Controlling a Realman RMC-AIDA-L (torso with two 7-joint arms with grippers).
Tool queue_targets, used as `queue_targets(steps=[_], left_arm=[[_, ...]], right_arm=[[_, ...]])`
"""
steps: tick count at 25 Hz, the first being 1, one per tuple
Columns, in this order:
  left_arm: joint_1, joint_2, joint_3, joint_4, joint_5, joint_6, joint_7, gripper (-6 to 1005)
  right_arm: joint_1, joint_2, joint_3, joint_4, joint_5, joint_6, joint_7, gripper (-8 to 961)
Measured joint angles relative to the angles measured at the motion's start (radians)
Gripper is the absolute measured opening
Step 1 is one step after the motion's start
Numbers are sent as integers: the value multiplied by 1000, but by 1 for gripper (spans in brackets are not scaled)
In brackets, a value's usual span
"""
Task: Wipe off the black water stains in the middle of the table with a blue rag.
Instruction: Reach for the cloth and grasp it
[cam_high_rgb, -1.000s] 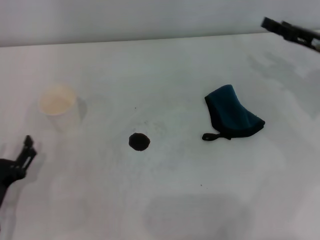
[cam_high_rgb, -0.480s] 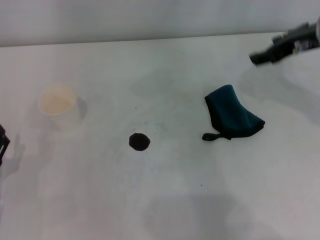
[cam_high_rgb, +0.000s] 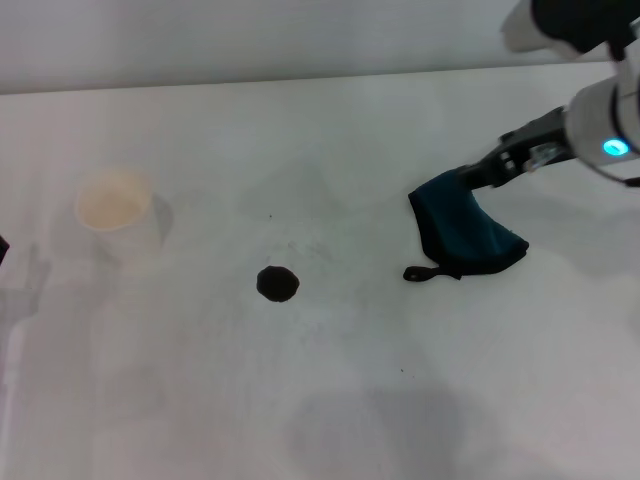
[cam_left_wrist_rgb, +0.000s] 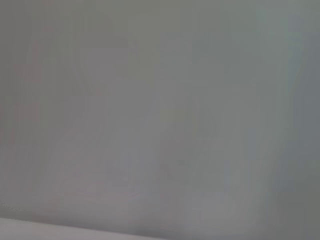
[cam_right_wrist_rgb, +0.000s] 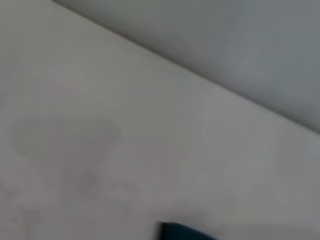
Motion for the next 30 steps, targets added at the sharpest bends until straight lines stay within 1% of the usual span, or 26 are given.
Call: queue_targets(steps=[3,6,10,16,26,30], left_arm=[[-8,1,-1,-6,0,1,0,891],[-16,2,-1,-11,0,2,0,891],[-23,2,-1,-20,-1,2,-1,891],[-29,2,-1,-25,-1,-3,-1,891],[-34,2,-1,-34,0,-7,-1,892],[-35,2,-1,-34,0,-7,-1,892]], right_arm=[[0,1,-33,26,77,-35,12,739],[1,0,-50,68,117,-67,14,738],[9,-3,-56,159,125,-135,15,736],[8,-4,-53,200,94,-174,16,733],[10,-4,-48,258,93,-184,16,728],[13,-4,-46,273,96,-186,14,558]])
